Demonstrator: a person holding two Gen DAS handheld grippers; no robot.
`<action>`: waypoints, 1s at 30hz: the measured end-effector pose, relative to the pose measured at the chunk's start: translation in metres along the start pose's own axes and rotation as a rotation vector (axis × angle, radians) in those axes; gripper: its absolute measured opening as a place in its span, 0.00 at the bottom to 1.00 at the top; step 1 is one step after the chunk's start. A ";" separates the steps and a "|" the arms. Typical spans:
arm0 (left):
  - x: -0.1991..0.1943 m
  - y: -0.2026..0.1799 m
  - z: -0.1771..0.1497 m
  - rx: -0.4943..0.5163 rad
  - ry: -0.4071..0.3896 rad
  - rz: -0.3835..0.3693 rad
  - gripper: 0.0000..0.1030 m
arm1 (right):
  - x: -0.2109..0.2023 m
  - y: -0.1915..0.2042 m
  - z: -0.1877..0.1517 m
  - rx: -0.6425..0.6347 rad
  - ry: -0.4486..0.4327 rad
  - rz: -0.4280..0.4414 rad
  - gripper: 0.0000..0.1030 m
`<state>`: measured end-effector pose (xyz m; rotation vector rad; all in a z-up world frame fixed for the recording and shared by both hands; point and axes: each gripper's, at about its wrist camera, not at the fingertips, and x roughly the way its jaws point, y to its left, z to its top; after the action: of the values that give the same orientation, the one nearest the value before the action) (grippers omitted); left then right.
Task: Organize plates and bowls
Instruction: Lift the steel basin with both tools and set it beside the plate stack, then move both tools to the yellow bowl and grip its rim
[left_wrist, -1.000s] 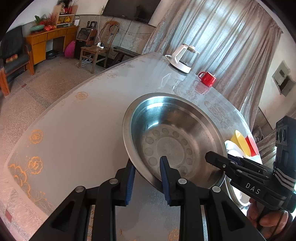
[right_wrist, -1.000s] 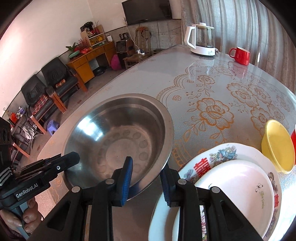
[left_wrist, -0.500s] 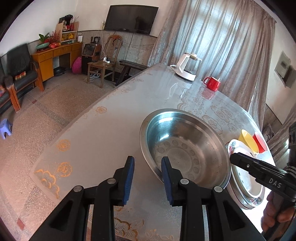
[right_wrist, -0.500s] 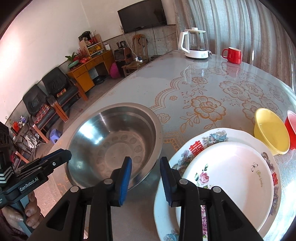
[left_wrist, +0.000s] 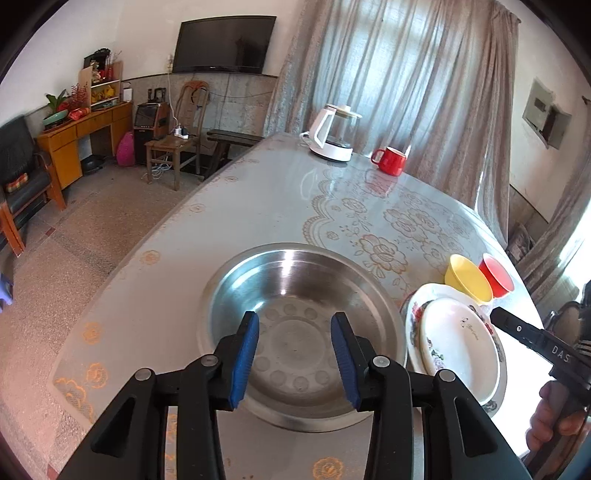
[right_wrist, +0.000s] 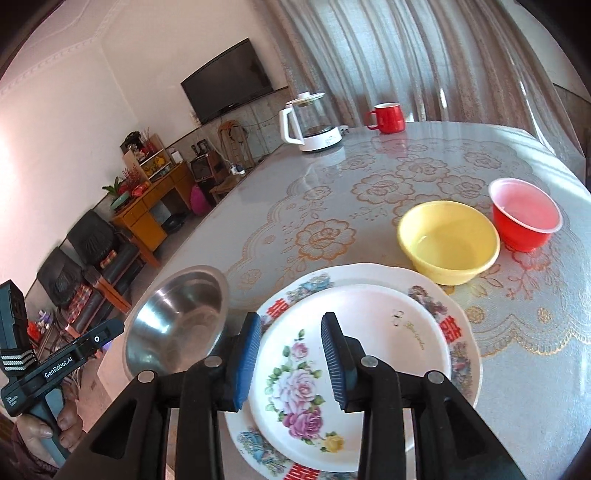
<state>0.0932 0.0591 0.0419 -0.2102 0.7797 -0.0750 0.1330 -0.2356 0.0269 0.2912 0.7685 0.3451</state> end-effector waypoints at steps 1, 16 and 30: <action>0.003 -0.008 0.002 0.020 0.002 -0.014 0.40 | -0.004 -0.010 0.001 0.025 -0.009 -0.013 0.33; 0.050 -0.124 0.033 0.202 0.071 -0.177 0.45 | -0.024 -0.124 -0.002 0.335 -0.066 -0.128 0.35; 0.128 -0.203 0.053 0.216 0.194 -0.255 0.47 | -0.007 -0.151 0.019 0.354 -0.101 -0.133 0.27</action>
<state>0.2241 -0.1487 0.0339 -0.0962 0.9280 -0.4240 0.1718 -0.3776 -0.0126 0.5831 0.7438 0.0661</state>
